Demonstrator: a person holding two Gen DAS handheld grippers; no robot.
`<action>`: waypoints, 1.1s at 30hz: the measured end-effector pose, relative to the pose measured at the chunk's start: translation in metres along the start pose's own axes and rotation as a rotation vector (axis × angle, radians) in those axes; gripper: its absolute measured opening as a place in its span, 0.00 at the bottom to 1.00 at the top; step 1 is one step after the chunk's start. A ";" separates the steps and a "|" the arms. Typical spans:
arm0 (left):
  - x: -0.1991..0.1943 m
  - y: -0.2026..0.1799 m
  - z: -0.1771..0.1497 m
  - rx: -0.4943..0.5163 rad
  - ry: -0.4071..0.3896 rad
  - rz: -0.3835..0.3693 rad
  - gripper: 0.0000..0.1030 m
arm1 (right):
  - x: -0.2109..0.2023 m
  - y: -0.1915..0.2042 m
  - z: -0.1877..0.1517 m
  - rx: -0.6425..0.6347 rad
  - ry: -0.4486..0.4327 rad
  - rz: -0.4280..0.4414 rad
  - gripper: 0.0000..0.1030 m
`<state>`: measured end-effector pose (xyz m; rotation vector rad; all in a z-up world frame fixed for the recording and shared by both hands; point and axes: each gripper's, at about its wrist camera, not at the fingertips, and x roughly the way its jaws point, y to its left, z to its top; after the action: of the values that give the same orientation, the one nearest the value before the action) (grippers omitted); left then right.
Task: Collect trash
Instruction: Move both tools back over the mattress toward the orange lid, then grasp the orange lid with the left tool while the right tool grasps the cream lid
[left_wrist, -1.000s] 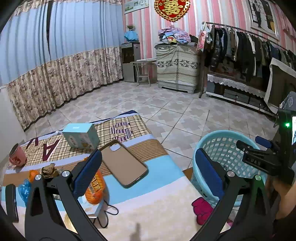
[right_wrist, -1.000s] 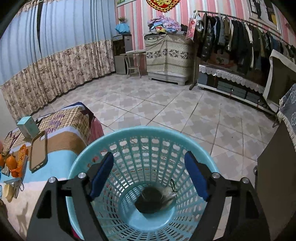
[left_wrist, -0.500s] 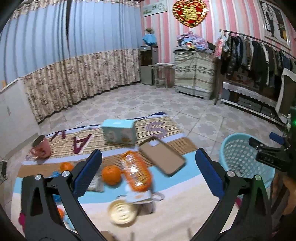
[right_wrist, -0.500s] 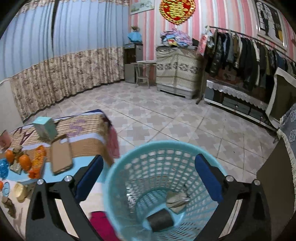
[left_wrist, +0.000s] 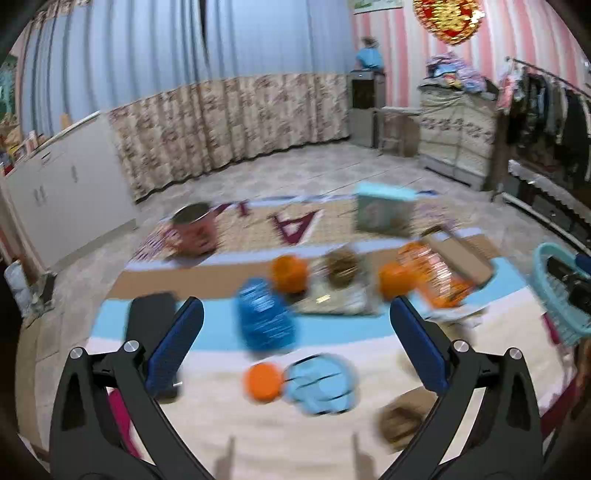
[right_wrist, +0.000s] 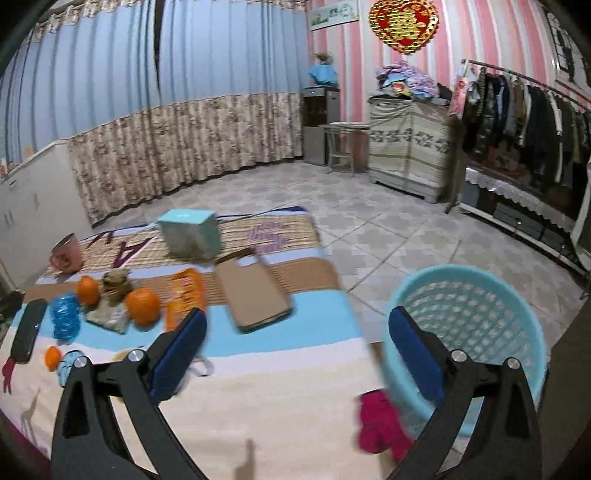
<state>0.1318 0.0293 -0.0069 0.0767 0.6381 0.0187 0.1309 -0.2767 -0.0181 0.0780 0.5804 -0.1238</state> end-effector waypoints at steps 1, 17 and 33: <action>0.004 0.008 -0.003 -0.008 0.010 0.010 0.95 | 0.002 0.007 -0.002 -0.014 0.006 0.004 0.94; 0.067 0.052 -0.059 -0.095 0.144 -0.007 0.95 | 0.018 0.080 -0.019 -0.116 0.037 0.026 0.94; 0.091 0.034 -0.065 -0.055 0.259 -0.103 0.56 | 0.035 0.098 -0.055 -0.145 0.182 0.055 0.93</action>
<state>0.1663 0.0715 -0.1109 -0.0119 0.8992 -0.0537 0.1435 -0.1767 -0.0796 -0.0358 0.7665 -0.0207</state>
